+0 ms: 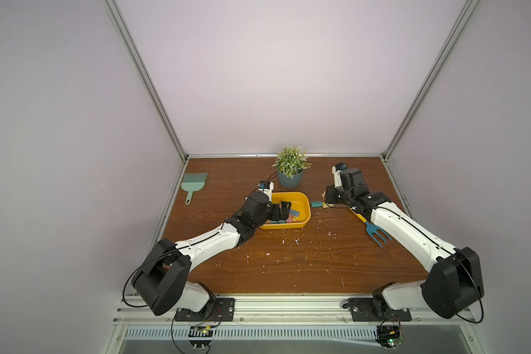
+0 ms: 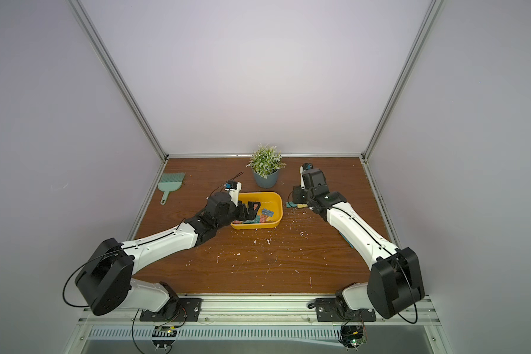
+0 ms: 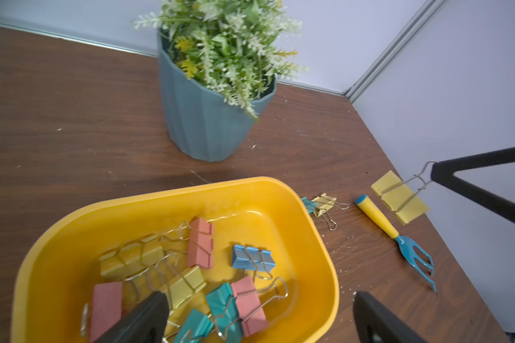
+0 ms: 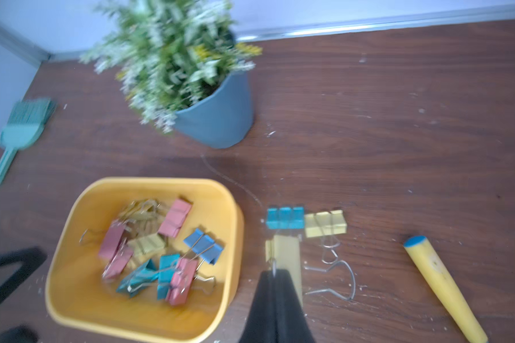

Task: Take out the binder clips from the storage box
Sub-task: Place the binder clip at the center of the board.

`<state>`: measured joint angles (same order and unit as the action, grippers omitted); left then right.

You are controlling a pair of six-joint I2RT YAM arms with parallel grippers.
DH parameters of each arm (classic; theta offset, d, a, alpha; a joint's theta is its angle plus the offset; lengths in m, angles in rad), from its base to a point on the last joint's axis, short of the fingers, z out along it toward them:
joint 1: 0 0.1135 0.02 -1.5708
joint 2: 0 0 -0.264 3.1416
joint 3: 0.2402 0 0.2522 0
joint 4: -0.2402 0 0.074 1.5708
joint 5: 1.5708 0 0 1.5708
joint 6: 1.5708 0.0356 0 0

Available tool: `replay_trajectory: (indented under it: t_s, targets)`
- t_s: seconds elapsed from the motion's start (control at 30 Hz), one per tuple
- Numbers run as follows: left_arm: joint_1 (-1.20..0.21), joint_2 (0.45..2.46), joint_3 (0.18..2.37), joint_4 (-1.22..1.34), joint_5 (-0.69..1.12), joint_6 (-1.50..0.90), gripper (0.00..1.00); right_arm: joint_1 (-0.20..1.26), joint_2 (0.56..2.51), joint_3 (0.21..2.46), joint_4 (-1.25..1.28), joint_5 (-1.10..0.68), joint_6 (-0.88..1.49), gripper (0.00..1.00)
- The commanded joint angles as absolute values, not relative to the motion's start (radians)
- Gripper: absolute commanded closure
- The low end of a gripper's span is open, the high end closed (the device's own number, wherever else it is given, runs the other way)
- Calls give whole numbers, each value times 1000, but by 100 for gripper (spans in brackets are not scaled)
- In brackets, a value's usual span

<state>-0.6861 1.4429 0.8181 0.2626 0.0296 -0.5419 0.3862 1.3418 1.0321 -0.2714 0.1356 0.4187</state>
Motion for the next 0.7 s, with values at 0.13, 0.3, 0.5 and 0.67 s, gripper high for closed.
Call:
replay_trajectory:
  t_s: [0.13,0.3,0.5,0.67]
  targets:
    - [-739,1504,896,238,37,-497,0,365,1260,883,-144,406,801,100]
    - [-739,1506,896,235,37,-491,0,364,1298,853,-182,486,1002,100]
    - [-739,1504,893,229,37,-491,0,363,1399,884,-227,478,1233,100]
    - [-739,1503,891,224,36,-490,0,362,1470,898,-237,442,1433,100]
